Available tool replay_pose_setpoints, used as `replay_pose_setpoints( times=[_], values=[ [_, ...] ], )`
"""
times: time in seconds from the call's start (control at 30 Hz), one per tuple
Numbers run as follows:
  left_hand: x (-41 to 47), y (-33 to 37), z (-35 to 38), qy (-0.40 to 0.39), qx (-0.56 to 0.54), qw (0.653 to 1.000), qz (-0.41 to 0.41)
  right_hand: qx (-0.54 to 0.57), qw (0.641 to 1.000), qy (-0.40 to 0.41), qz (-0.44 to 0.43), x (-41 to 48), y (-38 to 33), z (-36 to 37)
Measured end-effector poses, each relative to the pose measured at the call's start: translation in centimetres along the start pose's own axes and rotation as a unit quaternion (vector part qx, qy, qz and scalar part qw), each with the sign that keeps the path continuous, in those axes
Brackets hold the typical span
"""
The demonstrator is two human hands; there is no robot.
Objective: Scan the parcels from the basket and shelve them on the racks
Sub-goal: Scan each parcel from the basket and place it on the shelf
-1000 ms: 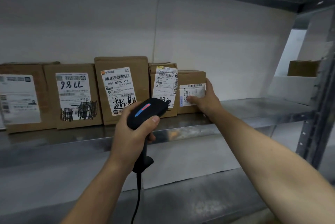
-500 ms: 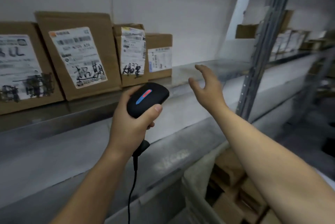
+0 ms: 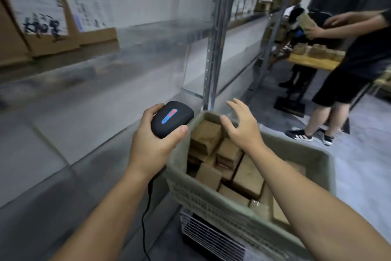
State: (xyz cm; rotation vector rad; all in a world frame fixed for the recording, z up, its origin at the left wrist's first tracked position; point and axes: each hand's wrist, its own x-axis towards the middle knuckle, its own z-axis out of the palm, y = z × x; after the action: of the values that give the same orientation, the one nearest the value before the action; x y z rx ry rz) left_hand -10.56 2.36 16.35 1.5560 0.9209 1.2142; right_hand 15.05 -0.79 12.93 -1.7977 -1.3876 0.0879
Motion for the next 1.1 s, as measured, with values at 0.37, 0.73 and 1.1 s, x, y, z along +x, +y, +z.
replay_pose_setpoints(
  times=[0.37, 0.73, 1.1],
  values=[
    [-0.2, -4.8, 6.6, -0.083, 0.015, 0.994, -0.074, -0.005, 0.983, 0.002, 0.184, -6.4, 10.6, -0.6],
    [3.9, -8.6, 17.0, -0.148, 0.047, 0.980, -0.123, 0.011, 0.947, 0.001, 0.322, -7.2, 21.8, 0.1],
    [7.1, -13.1, 27.7, -0.228, 0.070, 0.955, -0.175, -0.068, 0.883, 0.020, 0.465, -7.3, 32.3, -1.9]
  ],
)
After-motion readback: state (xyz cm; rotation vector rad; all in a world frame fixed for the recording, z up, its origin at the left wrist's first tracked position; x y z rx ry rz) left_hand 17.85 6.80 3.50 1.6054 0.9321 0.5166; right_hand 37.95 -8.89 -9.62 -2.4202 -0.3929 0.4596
